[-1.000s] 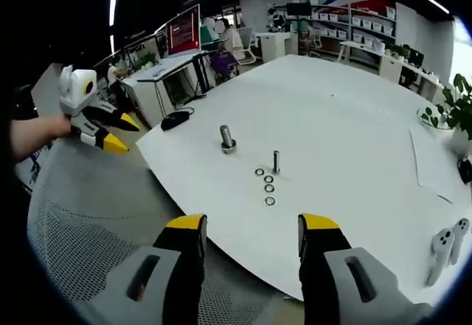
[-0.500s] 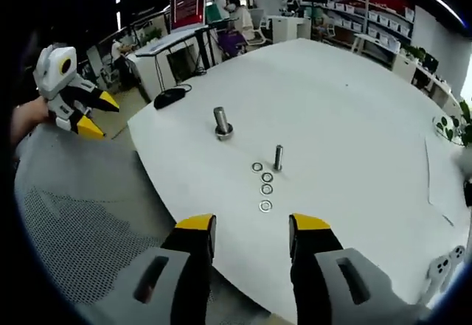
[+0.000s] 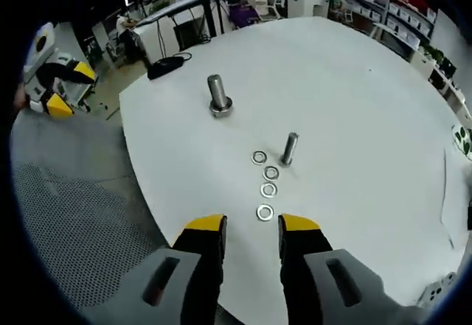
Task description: Place the washer onto the threaded stud by aligning its center hole with the stud, sliding it down to the base, and recovering from edge contact or off-axis alignment until the washer reaches the visible bottom stop.
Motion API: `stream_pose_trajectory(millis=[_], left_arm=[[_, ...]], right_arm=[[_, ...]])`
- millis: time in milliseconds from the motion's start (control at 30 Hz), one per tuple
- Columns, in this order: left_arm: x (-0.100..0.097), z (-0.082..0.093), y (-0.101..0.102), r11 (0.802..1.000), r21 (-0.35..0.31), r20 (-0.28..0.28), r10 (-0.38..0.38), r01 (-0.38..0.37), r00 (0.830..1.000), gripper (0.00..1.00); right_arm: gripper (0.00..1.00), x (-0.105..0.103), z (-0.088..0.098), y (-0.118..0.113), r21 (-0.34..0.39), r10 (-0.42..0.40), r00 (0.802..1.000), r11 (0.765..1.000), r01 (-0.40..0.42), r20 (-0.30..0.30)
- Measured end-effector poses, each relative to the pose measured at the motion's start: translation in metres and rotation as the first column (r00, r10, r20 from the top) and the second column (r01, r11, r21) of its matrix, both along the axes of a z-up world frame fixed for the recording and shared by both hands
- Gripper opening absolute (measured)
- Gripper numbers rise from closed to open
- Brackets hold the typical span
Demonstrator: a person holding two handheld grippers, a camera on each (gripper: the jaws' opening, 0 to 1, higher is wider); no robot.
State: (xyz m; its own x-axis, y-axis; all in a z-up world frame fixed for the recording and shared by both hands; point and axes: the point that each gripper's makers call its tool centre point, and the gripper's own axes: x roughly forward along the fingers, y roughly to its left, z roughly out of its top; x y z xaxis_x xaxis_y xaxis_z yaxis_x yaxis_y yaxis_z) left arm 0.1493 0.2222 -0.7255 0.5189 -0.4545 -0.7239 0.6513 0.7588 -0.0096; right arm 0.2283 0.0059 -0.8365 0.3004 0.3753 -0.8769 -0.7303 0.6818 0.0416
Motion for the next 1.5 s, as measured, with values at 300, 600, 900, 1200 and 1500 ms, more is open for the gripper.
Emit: stream_pose_trajectory(millis=[300, 600, 900, 1200, 1500], left_arm=[[-0.001, 0.000, -0.002, 1.000, -0.004, 0.001, -0.012, 0.012, 1.000, 0.33], [-0.001, 0.000, -0.002, 1.000, -0.008, 0.000, -0.014, 0.014, 1.000, 0.33], [-0.001, 0.002, -0.003, 1.000, -0.019, 0.005, -0.012, 0.013, 1.000, 0.33], [-0.001, 0.004, -0.005, 0.999, -0.032, 0.011, -0.015, 0.016, 1.000, 0.33], [-0.001, 0.003, -0.004, 1.000, -0.022, 0.010, -0.015, 0.016, 1.000, 0.33]], right_arm=[[0.26, 0.000, -0.026, -0.004, -0.070, 0.037, 0.998, 0.997, -0.041, -0.055], [0.25, 0.010, -0.029, -0.008, -0.104, 0.052, 0.996, 0.993, -0.058, -0.067], [0.21, 0.014, -0.030, -0.005, -0.142, 0.129, 0.988, 0.980, -0.140, -0.085], [0.16, 0.007, -0.031, -0.001, -0.203, 0.326, 0.939, 0.918, -0.342, -0.107], [0.16, 0.007, -0.033, 0.001, -0.288, 0.438, 0.876, 0.828, -0.481, -0.203]])
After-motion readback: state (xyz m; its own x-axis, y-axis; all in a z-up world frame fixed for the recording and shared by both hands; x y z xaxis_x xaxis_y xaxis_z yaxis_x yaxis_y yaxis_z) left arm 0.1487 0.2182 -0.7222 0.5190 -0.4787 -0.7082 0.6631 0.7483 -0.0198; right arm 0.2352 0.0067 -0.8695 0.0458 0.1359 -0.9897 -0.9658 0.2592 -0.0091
